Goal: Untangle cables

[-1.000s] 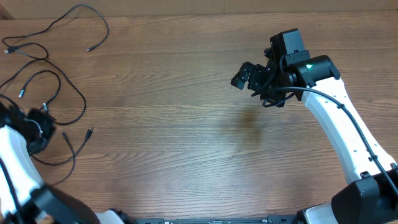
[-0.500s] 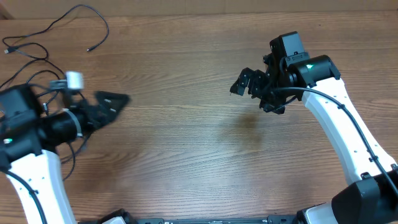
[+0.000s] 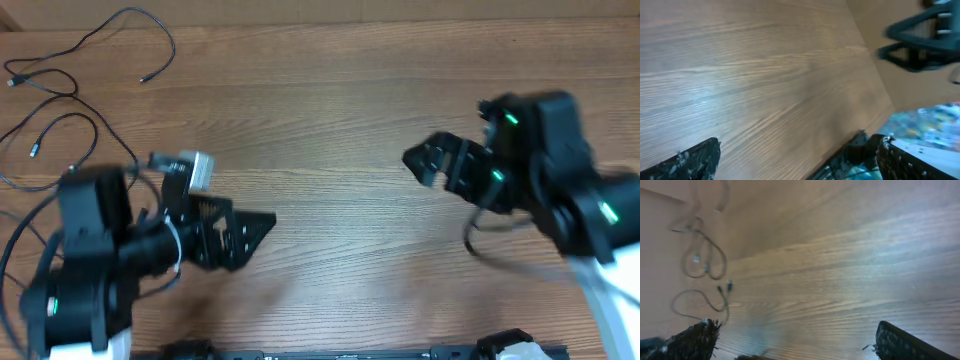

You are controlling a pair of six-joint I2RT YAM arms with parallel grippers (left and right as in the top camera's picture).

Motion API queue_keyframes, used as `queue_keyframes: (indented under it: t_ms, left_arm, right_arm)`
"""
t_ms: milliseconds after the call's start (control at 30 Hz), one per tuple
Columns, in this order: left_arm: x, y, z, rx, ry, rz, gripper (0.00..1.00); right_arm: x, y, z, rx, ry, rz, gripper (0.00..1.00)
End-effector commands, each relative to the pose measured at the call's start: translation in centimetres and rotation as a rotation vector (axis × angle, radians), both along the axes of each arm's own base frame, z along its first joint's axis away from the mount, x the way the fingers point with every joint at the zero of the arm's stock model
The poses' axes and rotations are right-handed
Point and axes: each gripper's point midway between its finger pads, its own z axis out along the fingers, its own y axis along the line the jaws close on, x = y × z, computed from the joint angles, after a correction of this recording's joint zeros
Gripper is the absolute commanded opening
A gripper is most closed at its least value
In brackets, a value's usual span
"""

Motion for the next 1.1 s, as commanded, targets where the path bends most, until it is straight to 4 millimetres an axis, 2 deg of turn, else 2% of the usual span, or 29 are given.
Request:
queue_keyframes:
  t_ms: [0,167,367,467,1067]
  left_arm:
    - [-1.8,1.4,1.4,0.108,-0.115,0.079,1.0]
    - [-5.0,2.9,2.5,0.19,-0.24,0.193,1.0]
    - [-7.8,3.9,4.0,0.236,-0.395,0.268,0.99]
    - [-8.3,4.2,4.1,0.249,-0.417,0.288,1.0]
    - [-8.4,4.2,3.8,0.25,-0.4,0.287,1.0]
  right_arm:
    - [-2.2,-1.4,2.7,-0.008,-0.12,-0.024,1.0]
    - [-6.3,-3.2,5.9,0.009,-0.279,-0.056,1.0]
    - [-9.2,-6.3,6.6,-0.055,-0.362,-0.153,1.0]
    - [-9.5,-6.8,6.4,-0.075,-0.36,-0.172,1.0]
    - [-9.4,-6.8,6.3,-0.077,-0.353,-0.171,1.0]
